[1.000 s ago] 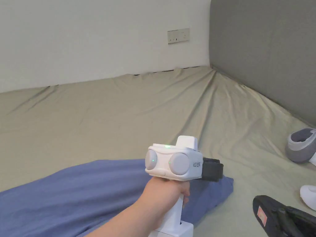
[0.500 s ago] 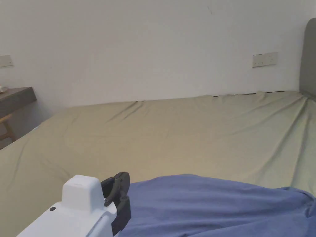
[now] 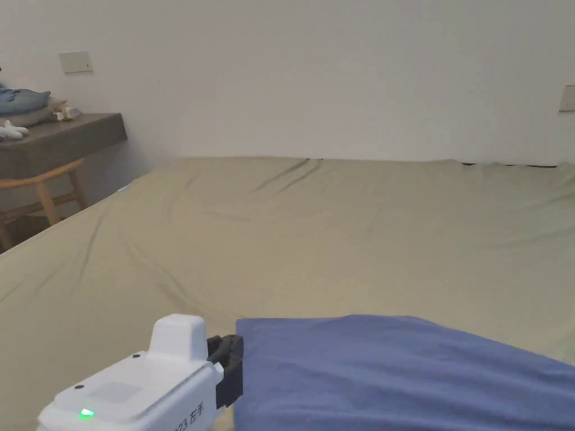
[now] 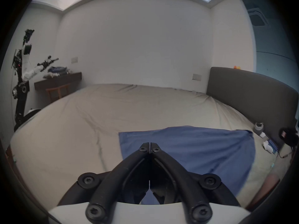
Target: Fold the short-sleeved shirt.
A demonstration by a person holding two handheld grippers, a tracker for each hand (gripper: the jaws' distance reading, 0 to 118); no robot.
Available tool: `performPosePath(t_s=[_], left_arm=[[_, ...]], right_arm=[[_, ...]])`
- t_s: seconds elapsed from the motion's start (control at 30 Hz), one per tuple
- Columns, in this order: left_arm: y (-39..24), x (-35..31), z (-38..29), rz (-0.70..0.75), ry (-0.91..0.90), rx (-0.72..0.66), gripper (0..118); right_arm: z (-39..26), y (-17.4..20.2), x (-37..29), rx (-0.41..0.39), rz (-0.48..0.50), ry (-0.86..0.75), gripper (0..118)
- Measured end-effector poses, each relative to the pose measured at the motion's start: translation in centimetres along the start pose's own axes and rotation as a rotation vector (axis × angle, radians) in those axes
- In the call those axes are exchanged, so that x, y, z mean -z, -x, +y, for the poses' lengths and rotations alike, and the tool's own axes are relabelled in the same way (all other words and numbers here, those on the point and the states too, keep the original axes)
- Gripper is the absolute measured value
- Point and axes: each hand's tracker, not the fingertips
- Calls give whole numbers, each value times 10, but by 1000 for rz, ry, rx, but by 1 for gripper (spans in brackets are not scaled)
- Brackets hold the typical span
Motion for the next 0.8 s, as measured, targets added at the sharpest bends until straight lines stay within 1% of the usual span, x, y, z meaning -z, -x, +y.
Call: performPosePath(t_s=[0.03,0.07,0.1,0.13,0.2,0.23,0.27,0.3,0.33,0.37,0.4,0.43,0.47,0.5,0.53,0.57,0.6,0.63,0.67,0.7,0.73,0.8], left_arm=[[7,32,6,-17,48,-21,4],[14,67,9,-9,49,-41,8],[20,96,10,11,71,-38,14],[27,130,12,27,143,-12,22],[42,182,7,137,218,-25,88],[51,203,4,171,252,-53,113],[57,217,1,172,257,-87,112],[66,230,-4,198,258,-112,108],[70,242,-10,236,297,-140,102],[72,250,-16,256,341,-162,94],[72,255,-22,259,383,-174,80],[71,254,-26,266,405,-151,74],[63,244,-20,268,329,-107,66],[53,242,-15,246,320,-62,37],[40,240,-15,205,316,19,3],[33,233,-16,198,340,88,3],[28,228,-14,181,352,124,3],[22,223,-12,67,375,76,2],[18,215,-7,38,358,57,2],[12,200,0,80,290,57,2],[10,187,7,89,235,54,2],[7,160,24,45,153,4,2]], right_arm=[[-1,-2,6,10,-4,11,0],[-1,-1,11,51,-8,55,0],[-2,-2,15,53,-15,63,0],[-3,-4,19,52,-15,65,0],[-5,-5,27,44,-17,103,0],[-7,-6,31,33,-23,123,0],[-9,-8,34,26,-28,135,0],[-10,-10,38,21,-31,144,0],[-11,-11,41,17,-35,155,0],[-12,-13,45,5,-34,169,0],[-14,-15,50,-16,-31,184,0],[-15,-17,55,-38,-35,201,0],[-16,-18,58,-44,-38,210,0],[-16,-21,61,-38,-37,211,0],[-15,-23,64,-29,-36,217,0],[-15,-26,66,-3,-33,225,0],[-14,-29,66,12,-33,220,0],[-13,-32,65,19,-35,214,0],[-13,-34,64,20,-43,210,0],[-13,-38,61,24,-56,203,0],[-13,-43,56,38,-67,202,0],[-15,-58,49,82,-107,205,0]])
